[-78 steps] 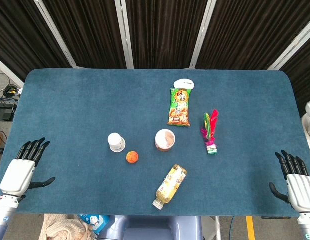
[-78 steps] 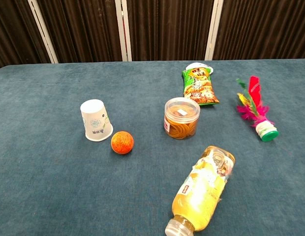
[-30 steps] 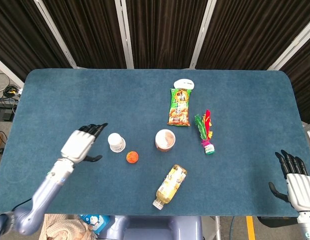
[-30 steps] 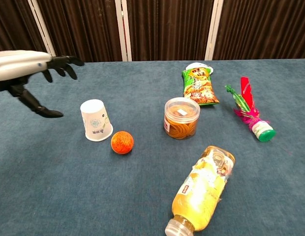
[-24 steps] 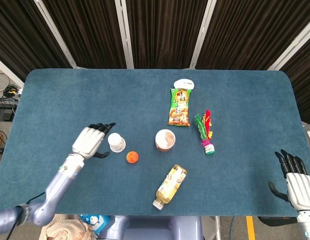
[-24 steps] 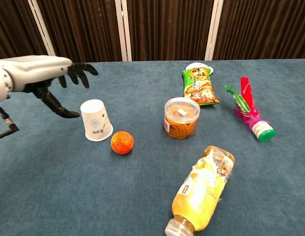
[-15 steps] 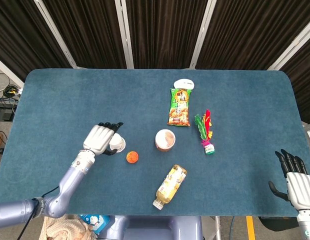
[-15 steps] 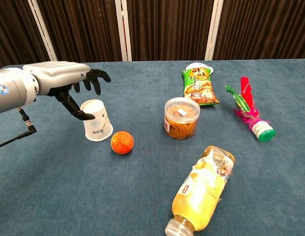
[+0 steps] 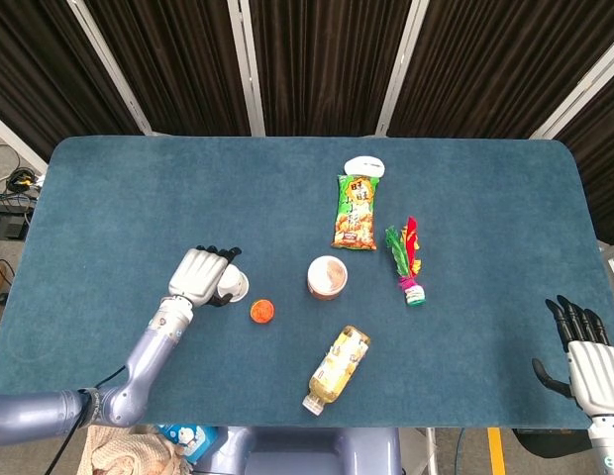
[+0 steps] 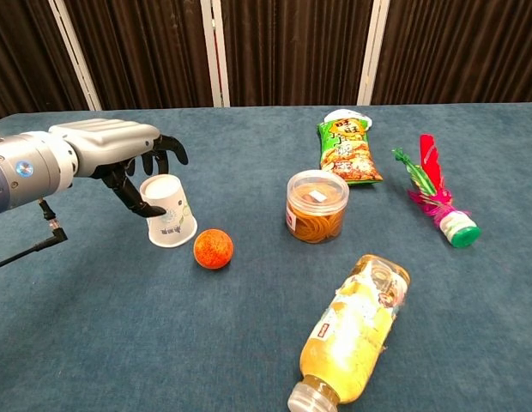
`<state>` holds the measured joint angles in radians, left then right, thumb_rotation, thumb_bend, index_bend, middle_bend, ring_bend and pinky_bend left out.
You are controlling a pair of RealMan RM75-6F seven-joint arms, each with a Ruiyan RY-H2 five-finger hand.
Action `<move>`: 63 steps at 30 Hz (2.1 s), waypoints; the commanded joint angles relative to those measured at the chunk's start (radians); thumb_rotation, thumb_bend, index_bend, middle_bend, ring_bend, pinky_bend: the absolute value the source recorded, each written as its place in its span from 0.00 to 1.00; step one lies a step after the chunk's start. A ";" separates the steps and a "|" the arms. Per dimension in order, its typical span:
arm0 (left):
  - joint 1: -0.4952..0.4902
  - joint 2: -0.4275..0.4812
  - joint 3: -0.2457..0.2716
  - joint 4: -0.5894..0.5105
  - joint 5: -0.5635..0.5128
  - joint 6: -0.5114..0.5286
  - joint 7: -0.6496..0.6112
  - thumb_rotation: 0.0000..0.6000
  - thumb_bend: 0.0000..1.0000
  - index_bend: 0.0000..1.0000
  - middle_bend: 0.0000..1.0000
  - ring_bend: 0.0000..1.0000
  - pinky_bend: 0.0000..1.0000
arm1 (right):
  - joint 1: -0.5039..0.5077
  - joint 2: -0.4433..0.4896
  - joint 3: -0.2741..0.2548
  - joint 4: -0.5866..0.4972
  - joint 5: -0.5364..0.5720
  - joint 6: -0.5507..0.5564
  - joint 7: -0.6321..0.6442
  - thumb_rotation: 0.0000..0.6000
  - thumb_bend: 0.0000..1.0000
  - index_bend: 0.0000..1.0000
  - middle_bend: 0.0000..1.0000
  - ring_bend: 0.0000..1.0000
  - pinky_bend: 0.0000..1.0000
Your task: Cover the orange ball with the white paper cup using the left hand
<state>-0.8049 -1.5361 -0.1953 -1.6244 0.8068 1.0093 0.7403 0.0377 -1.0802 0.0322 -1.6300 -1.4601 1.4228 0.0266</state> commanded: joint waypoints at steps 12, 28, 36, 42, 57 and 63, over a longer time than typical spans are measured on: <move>0.003 0.007 0.019 -0.010 0.062 0.033 -0.068 1.00 0.29 0.31 0.46 0.38 0.42 | -0.001 0.000 0.001 0.001 0.001 0.002 0.002 1.00 0.35 0.00 0.00 0.00 0.03; 0.009 0.117 0.007 -0.224 0.171 0.063 -0.142 1.00 0.29 0.30 0.45 0.38 0.42 | -0.002 -0.001 0.001 -0.001 0.002 0.004 -0.005 1.00 0.35 0.00 0.00 0.00 0.03; -0.001 0.074 0.042 -0.239 0.183 0.058 -0.129 1.00 0.28 0.29 0.45 0.38 0.42 | -0.001 -0.002 0.002 0.001 0.003 0.004 -0.002 1.00 0.35 0.00 0.00 0.00 0.03; -0.007 0.046 0.051 -0.223 0.162 0.064 -0.116 1.00 0.28 0.29 0.45 0.38 0.42 | -0.001 0.000 0.002 -0.001 0.003 0.003 0.000 1.00 0.35 0.00 0.00 0.00 0.03; -0.012 0.031 0.072 -0.175 0.113 0.061 -0.100 1.00 0.25 0.23 0.36 0.31 0.34 | -0.001 0.000 0.002 -0.002 0.005 0.001 -0.003 1.00 0.35 0.00 0.00 0.00 0.03; -0.012 0.032 0.086 -0.167 0.099 0.046 -0.104 1.00 0.18 0.13 0.17 0.15 0.19 | -0.001 0.001 0.002 -0.003 0.006 0.001 -0.002 1.00 0.35 0.00 0.00 0.00 0.03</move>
<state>-0.8175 -1.5041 -0.1100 -1.7917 0.9063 1.0558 0.6365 0.0368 -1.0794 0.0339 -1.6330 -1.4541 1.4240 0.0248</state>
